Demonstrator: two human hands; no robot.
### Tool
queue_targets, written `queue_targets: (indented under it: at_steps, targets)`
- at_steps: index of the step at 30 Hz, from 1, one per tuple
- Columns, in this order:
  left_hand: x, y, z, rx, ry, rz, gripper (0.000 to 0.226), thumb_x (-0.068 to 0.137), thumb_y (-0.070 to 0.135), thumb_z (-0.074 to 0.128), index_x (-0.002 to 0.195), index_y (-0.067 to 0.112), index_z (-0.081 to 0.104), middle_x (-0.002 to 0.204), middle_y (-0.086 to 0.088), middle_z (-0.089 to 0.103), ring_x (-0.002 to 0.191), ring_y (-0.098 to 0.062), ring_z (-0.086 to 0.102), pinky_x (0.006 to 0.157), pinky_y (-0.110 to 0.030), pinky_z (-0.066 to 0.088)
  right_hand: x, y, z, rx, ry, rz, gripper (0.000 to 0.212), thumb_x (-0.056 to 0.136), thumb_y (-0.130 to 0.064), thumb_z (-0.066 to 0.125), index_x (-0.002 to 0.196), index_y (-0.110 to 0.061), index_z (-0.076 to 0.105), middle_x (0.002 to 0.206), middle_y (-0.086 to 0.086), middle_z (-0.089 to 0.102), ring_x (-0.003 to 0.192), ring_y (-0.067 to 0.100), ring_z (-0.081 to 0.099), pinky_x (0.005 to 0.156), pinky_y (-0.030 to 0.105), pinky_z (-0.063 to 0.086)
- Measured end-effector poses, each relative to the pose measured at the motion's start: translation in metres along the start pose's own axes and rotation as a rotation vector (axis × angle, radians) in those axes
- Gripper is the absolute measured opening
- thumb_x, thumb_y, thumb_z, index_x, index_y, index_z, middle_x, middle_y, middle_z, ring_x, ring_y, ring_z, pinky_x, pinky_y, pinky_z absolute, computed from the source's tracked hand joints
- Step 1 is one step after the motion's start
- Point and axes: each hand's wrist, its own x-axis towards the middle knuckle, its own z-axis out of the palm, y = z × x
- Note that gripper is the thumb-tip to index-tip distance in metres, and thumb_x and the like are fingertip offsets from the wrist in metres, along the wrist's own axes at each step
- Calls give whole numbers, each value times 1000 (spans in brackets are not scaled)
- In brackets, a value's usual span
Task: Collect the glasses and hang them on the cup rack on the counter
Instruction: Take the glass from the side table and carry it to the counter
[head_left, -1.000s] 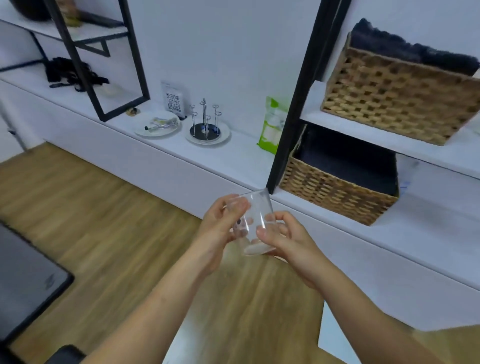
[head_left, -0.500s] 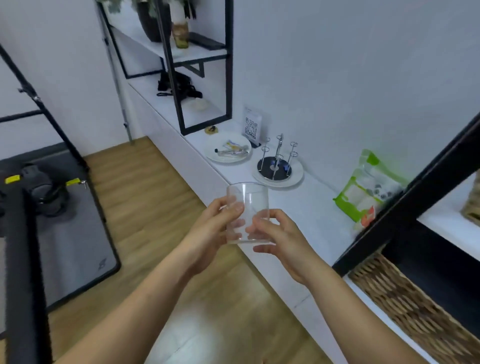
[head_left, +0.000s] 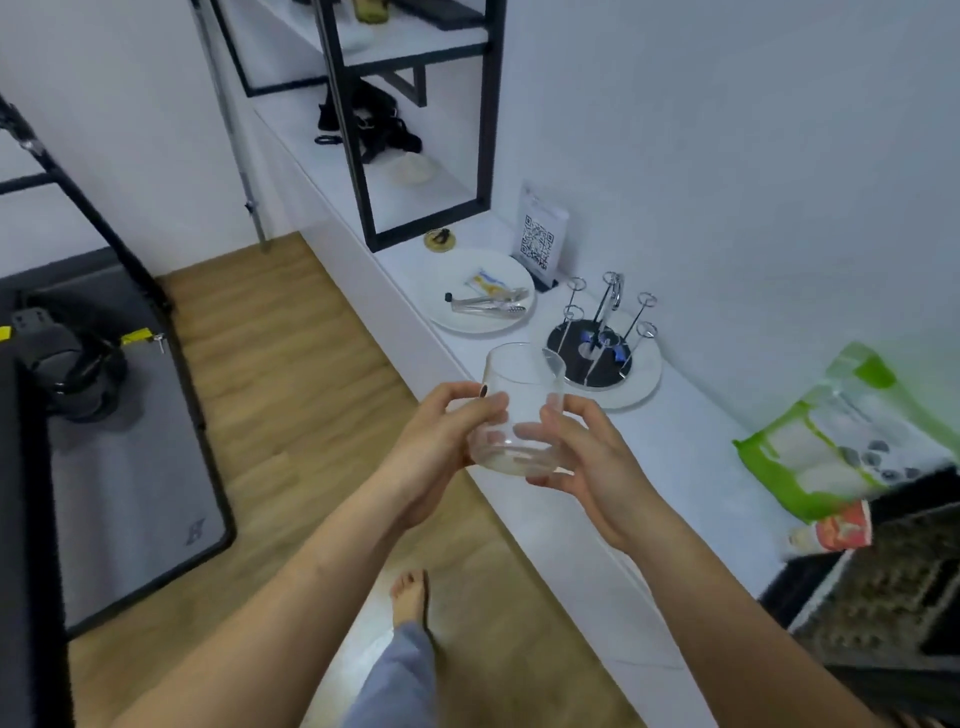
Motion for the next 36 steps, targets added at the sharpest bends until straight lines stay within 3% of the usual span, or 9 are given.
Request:
queue_targets:
  at_steps: [3,7,11,14,18,22,25,36]
  targets:
    - [54,22,-12,61,-45,-40,47,79,37,77,114,12,59,107,-13,75,88,-22,72,73,-33,55,39,-10,10,58,87,38,75,67,-48,78,128,-16,51,107,11,76,100,32,71,71,36,57]
    - [117,52,-22,180,-134,-100,49,72,50,76,108,19,63,100,-3,78,83,-18,74,67,-32,54,85,-29,18,141,171,68,74,70,-48,81,128,-13,50,105,12,76,97,33,72,74,36,60]
    - [173,74,-24,246,-226,-180,31,83,42,71,102,19,63,101,-6,78,81,-21,71,70,-34,54,122,-40,20,235,242,79,66,78,-42,77,128,-8,49,111,18,69,89,31,73,71,35,58]
    - [203,80,-20,260,-281,-232,40,74,42,72,106,18,65,103,-9,77,81,-22,72,66,-33,54,141,-41,15,305,299,116,53,87,-36,73,126,-6,51,121,22,62,89,35,72,71,37,58]
    - [240,84,-9,308,-334,-296,41,82,39,72,113,14,67,96,-13,75,80,-23,72,64,-31,56,166,-45,0,342,324,191,51,89,-37,70,127,-6,55,122,25,64,86,36,74,68,38,60]
    - [274,91,3,355,-332,-340,31,84,37,72,105,15,72,89,-12,76,76,-22,71,61,-30,57,189,-47,-20,305,279,263,48,84,-50,71,115,-14,68,103,17,75,89,35,75,73,41,61]
    - [295,96,12,409,-305,-370,17,84,34,71,92,19,74,88,-14,76,72,-21,70,55,-27,55,207,-47,-32,353,245,316,59,81,-53,72,118,-8,65,107,20,74,86,34,75,71,38,60]
    - [360,74,57,600,-258,-483,28,94,36,56,99,12,69,93,-15,67,76,-24,58,61,-28,53,255,-30,-68,611,325,489,70,82,-53,71,118,6,61,91,22,76,71,30,75,63,38,60]
